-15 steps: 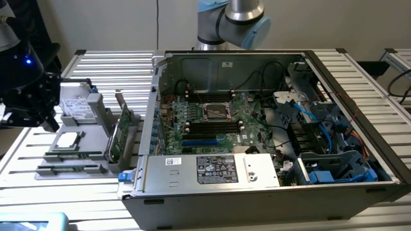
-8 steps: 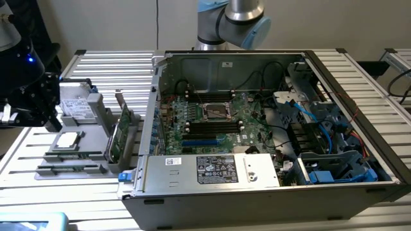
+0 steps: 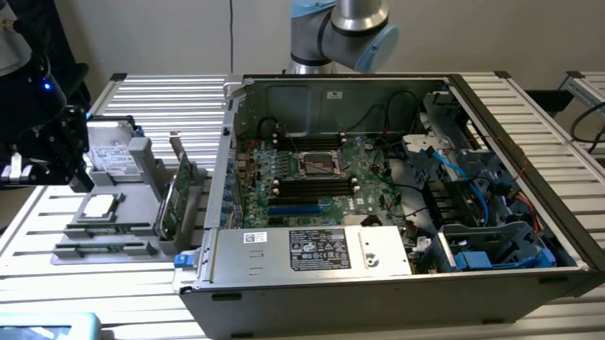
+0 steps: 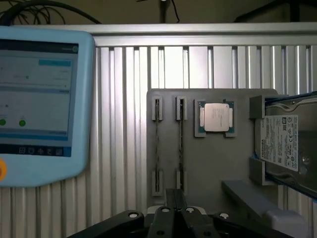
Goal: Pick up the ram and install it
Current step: 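Pick up the ram and move it above insertion slot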
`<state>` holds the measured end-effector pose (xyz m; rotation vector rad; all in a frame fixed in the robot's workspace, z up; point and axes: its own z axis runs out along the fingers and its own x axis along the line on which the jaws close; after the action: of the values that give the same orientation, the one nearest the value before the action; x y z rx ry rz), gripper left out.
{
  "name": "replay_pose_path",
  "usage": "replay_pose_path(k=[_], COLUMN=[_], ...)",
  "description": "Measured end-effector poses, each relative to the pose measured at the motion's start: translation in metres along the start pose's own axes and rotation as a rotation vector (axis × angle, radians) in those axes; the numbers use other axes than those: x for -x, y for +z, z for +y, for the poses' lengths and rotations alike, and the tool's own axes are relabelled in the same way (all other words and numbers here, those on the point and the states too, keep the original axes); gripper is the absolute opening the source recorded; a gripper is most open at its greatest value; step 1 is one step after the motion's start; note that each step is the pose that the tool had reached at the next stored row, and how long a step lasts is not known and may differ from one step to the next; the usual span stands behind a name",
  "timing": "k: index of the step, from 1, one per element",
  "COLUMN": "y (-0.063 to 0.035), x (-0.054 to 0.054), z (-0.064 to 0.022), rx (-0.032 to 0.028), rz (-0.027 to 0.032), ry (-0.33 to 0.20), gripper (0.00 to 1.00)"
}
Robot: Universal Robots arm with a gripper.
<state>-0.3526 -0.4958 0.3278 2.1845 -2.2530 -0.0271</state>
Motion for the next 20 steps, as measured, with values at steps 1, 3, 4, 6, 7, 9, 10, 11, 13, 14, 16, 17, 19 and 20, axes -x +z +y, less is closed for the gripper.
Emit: replay_pose_path(k=[1, 3, 4, 6, 7, 9, 10, 11, 13, 14, 16, 17, 19, 20], y=[0.0, -0.0001, 0.0, 0.0, 0.0001, 0.0002, 0.0007, 0.0016, 0.005, 0.0069, 0.0106, 0.0124, 0.0161, 0.0179], x=[0.0, 0.0, 0.0, 0.0, 0.0, 0.0, 0.0, 0.0, 0.0, 0.0, 0.0, 0.0, -0.001, -0.001], z=[0.0, 0.0, 0.0, 0.0, 0.0001, 0.0001, 0.0003, 0.0008, 0.0031, 0.0044, 0.0068, 0.0074, 0.0077, 0.0077], rx=[0.0001, -0.0001, -0.0003, -0.0004, -0.0004, -0.0004, -0.0005, -0.0007, -0.0011, -0.0015, -0.0021, -0.0022, -0.0022, -0.0021], rz=[-0.0001, -0.0009, -0.001, -0.0012, -0.0015, -0.0021, -0.0029, -0.0038, -0.0052, -0.0059, -0.0066, -0.0069, -0.0072, -0.0072], ry=[0.0, 0.0, 0.0, 0.0, 0.0, 0.0, 0.0, 0.0, -0.001, -0.001, -0.001, -0.001, -0.001, -0.001], gripper=[0.11, 0.11, 0.11, 0.11, 0.11, 0.24, 0.3, 0.3, 0.36, 0.36, 0.36, 0.36, 0.36, 0.36])
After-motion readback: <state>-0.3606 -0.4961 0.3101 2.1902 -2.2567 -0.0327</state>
